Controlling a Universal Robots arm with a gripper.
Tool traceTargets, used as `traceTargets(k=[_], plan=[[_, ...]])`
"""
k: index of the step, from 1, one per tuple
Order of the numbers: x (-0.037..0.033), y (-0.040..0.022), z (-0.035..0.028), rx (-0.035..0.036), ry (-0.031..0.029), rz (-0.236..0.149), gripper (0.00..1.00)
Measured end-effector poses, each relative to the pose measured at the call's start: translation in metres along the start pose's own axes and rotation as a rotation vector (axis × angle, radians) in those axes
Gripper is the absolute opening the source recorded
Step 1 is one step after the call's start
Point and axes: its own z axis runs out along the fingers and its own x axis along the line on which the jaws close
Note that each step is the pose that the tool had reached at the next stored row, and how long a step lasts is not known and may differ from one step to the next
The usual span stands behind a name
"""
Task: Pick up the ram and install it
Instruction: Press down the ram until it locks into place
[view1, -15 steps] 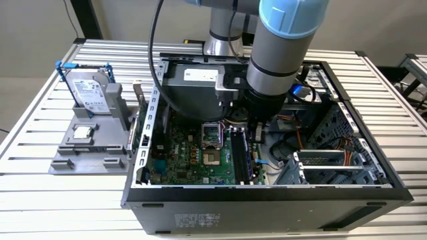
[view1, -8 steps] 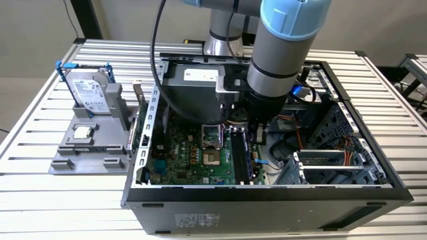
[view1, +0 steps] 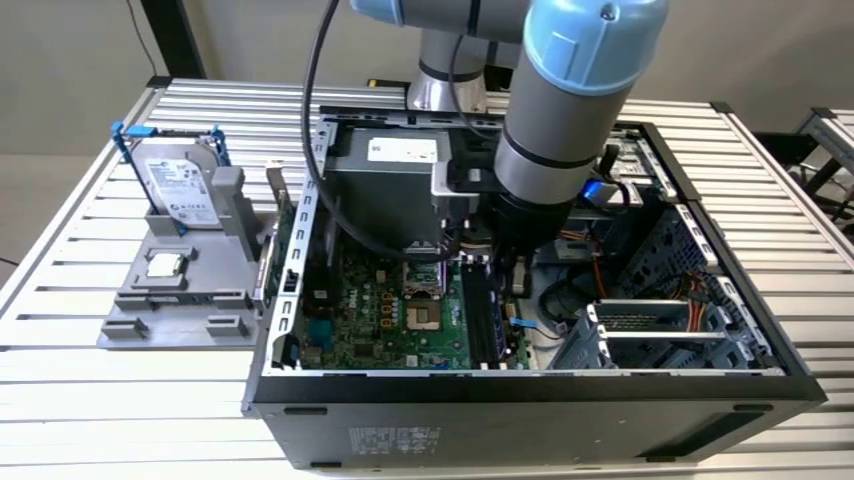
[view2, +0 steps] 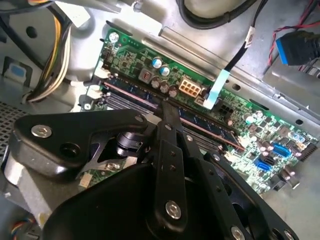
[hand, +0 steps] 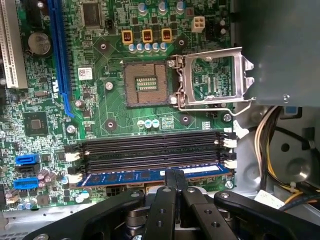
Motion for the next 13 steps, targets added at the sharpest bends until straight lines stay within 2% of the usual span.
traceTargets(k=[7,8,9,13], plan=[[0.001,0.0001,0.0117,-0.0005,0.0021,-0.004,0.0],[0.0003,0.0001,0.0092,-0.0006,0.0024,-0.004,0.0],[0.0,0.0,0.0063,0.0,-0.0018,-0.004,0.0],[-0.0008,-0.0002,-0.0123,-0.0003,0.0,-0.004,0.0]])
